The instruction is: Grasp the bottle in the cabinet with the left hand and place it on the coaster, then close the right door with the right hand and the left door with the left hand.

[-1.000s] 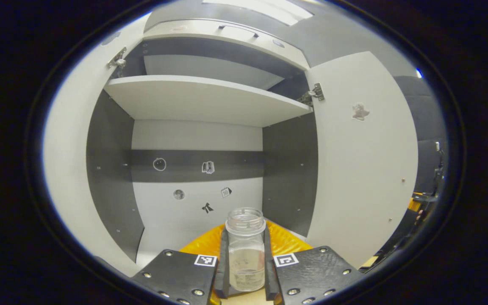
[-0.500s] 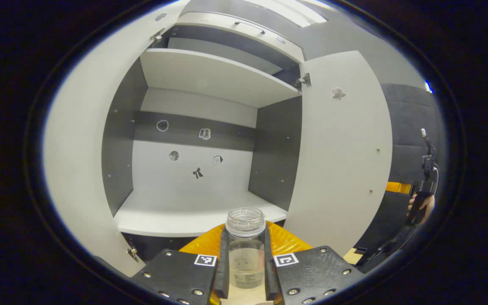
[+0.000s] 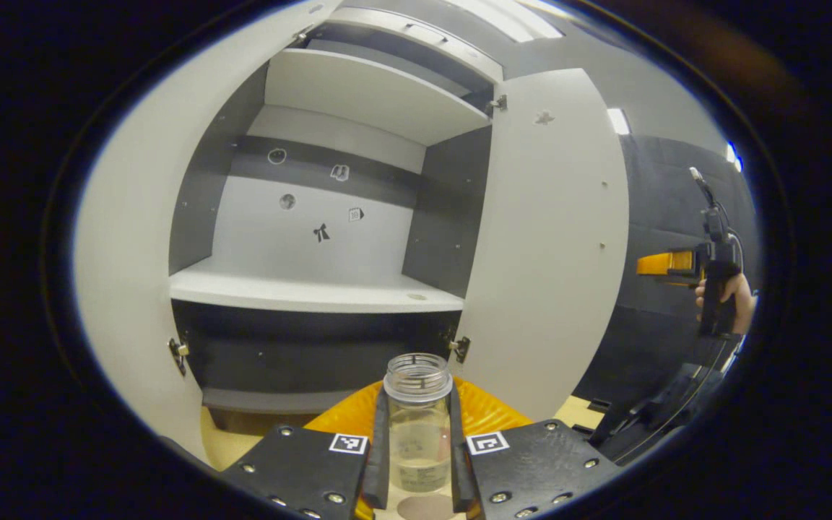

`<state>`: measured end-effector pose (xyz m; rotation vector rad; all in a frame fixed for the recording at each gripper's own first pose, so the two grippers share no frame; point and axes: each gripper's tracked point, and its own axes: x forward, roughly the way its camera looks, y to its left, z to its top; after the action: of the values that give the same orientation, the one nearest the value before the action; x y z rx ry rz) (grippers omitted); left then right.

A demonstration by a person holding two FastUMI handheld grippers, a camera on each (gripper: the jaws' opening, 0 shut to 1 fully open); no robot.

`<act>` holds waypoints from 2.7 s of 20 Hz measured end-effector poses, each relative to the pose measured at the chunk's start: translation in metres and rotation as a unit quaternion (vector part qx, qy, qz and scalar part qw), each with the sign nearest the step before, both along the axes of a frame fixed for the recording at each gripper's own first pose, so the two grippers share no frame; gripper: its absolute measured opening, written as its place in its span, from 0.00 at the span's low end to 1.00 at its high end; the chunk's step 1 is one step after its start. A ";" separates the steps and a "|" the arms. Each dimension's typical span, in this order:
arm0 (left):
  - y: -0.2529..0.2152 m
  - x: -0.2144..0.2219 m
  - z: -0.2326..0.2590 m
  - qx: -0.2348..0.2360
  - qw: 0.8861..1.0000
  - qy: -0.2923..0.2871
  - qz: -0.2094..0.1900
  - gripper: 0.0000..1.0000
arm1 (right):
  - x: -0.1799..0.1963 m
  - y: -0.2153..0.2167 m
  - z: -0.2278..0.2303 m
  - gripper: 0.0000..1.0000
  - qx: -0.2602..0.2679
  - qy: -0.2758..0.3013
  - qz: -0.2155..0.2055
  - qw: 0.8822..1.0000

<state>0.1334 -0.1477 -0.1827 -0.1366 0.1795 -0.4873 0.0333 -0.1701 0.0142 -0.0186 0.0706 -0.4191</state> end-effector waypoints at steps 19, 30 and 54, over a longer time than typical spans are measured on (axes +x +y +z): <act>-0.035 -0.048 -0.129 0.054 0.998 -0.016 -0.041 0.36 | -0.046 0.022 -0.029 0.99 0.032 0.055 -0.018 0.998; -0.039 -0.070 -0.137 0.100 0.994 0.002 -0.047 0.46 | -0.042 0.019 -0.030 0.99 0.045 0.052 -0.016 0.998; -0.004 -0.134 0.110 0.109 0.951 -0.020 0.289 0.98 | 0.093 -0.019 0.027 0.97 -0.018 -0.007 0.214 0.977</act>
<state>-0.0010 -0.1514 -0.0732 0.0397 0.1444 0.1171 0.1266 -0.1892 0.0410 -0.0662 0.0441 0.0112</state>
